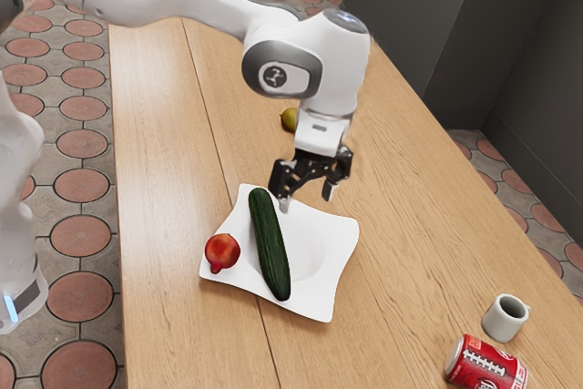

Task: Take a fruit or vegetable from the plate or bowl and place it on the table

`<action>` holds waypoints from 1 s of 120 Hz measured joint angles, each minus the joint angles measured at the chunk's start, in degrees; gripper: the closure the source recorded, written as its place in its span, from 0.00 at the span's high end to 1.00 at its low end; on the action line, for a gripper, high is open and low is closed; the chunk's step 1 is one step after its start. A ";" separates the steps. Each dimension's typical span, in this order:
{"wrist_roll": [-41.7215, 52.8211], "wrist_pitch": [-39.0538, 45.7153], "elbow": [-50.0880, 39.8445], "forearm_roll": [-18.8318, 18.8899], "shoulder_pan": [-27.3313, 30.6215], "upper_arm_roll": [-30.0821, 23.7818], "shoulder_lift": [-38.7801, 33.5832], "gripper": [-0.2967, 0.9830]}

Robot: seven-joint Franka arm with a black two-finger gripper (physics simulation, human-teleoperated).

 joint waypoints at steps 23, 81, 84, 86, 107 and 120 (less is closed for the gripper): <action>3.52 2.54 -4.53 -0.43 -0.34 0.30 -1.65 0.77; 8.89 3.86 -8.57 -1.11 -0.83 0.31 -0.57 0.77; 9.06 3.99 -8.66 -1.08 -0.85 0.31 -0.36 0.77; 9.18 4.08 -8.72 -1.06 -0.86 0.31 -0.19 0.77; 10.23 4.87 -9.16 -0.89 -0.88 0.31 1.21 0.77; 10.74 5.33 -9.18 -0.81 -0.88 0.31 1.72 0.77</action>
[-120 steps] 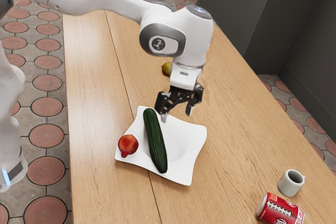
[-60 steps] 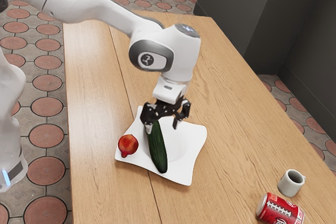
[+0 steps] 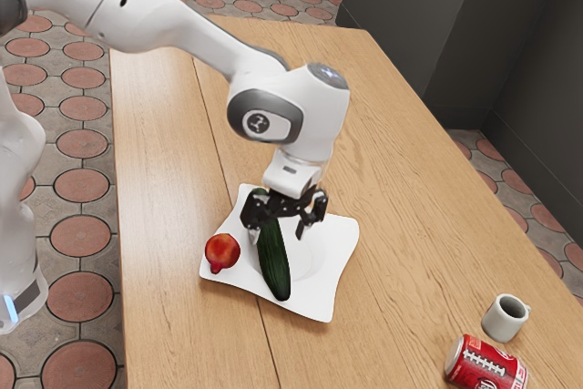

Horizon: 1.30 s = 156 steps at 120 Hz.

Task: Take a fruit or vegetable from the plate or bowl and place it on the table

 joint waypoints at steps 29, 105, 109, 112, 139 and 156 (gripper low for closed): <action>0.84 0.87 -0.06 0.11 0.00 0.00 1.01 0.77; 1.08 -0.15 6.02 0.38 -0.62 -0.90 1.31 0.34; 1.02 -1.72 10.67 0.53 -0.72 -1.59 1.33 0.35; 0.93 -2.89 13.39 0.78 -0.72 -2.40 1.40 0.35; -0.47 -11.40 33.71 2.80 -6.26 -11.25 13.90 0.34; -0.77 -15.69 44.43 3.08 -1.08 -10.84 21.86 0.34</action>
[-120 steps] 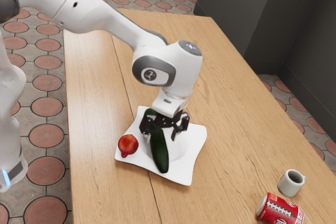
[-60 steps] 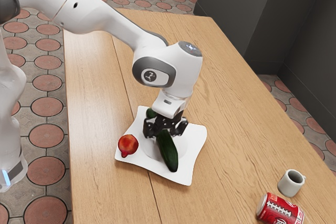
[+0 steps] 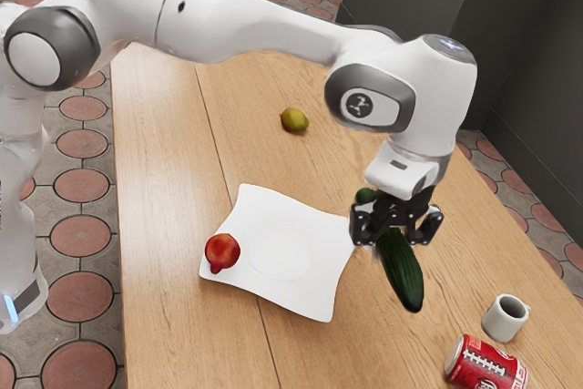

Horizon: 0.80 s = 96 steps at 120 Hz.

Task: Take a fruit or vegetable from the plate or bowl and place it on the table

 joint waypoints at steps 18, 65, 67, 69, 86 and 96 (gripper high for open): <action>0.17 -4.35 15.34 -0.33 2.29 0.08 12.04 0.34; 1.27 -10.85 24.56 -0.65 8.19 1.22 18.51 0.34; 1.34 -11.00 24.56 -0.64 8.28 1.24 18.50 0.34; 1.40 -11.16 24.56 -0.62 8.35 1.29 18.47 0.34; 1.93 -12.54 24.62 -0.74 8.55 4.13 18.18 0.34; 2.25 -13.15 24.58 -0.84 8.55 5.30 18.11 0.34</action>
